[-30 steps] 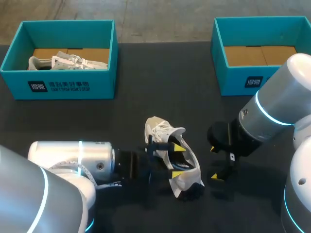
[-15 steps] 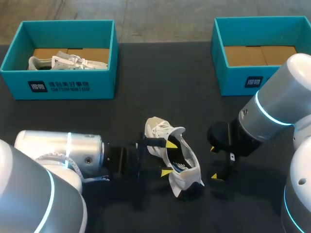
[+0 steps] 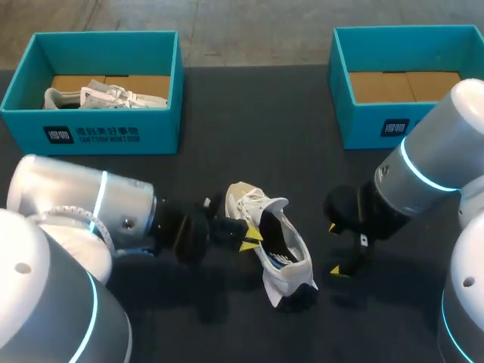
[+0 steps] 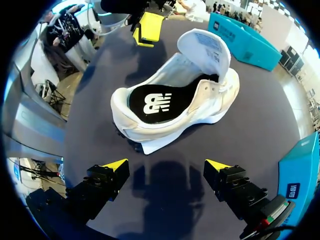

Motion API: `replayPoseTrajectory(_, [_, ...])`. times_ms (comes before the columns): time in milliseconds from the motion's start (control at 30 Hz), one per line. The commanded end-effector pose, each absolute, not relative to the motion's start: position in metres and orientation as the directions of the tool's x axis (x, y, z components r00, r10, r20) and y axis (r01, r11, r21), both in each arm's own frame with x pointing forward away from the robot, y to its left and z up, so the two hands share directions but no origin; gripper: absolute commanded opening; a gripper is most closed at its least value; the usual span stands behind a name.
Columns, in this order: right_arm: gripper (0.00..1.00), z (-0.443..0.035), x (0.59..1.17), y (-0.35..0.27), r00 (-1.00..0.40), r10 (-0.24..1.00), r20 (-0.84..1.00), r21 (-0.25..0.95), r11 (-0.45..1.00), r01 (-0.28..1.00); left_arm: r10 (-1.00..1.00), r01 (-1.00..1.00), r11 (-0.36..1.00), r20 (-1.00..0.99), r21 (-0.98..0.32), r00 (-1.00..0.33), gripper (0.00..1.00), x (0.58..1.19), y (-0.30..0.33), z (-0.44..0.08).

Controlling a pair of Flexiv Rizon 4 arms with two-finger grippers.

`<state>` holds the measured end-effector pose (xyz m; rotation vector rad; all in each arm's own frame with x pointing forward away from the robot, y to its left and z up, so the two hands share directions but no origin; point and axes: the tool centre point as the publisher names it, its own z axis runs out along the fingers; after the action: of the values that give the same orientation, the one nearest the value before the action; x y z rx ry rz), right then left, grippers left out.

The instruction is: Take the shoe out of the shoebox, open the shoe tongue, remove and reinsert the insole, then place the shoe into the shoebox

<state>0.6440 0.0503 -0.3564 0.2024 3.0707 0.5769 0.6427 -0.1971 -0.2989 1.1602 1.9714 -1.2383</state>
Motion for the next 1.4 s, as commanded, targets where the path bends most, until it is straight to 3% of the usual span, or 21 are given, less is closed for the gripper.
replayPoseTrajectory(33, [1.00,-0.338,0.638,0.029,-0.992,0.122,0.021,0.383,0.916,0.121,0.559,0.890,0.190,-0.699,-0.415,-0.445,0.00,0.645,-0.195,-0.292])
replayPoseTrajectory(533, [1.00,-0.297,0.636,-0.027,-0.998,0.028,0.059,0.331,0.943,0.046,0.811,0.941,0.088,-0.525,-0.328,-0.259,0.00,0.636,-0.198,-0.289])
replayPoseTrajectory(1400, [1.00,-0.297,0.636,-0.027,-0.998,0.028,0.059,0.331,0.943,0.046,0.848,0.939,0.043,-0.484,-0.342,-0.215,0.00,0.637,-0.214,-0.301])
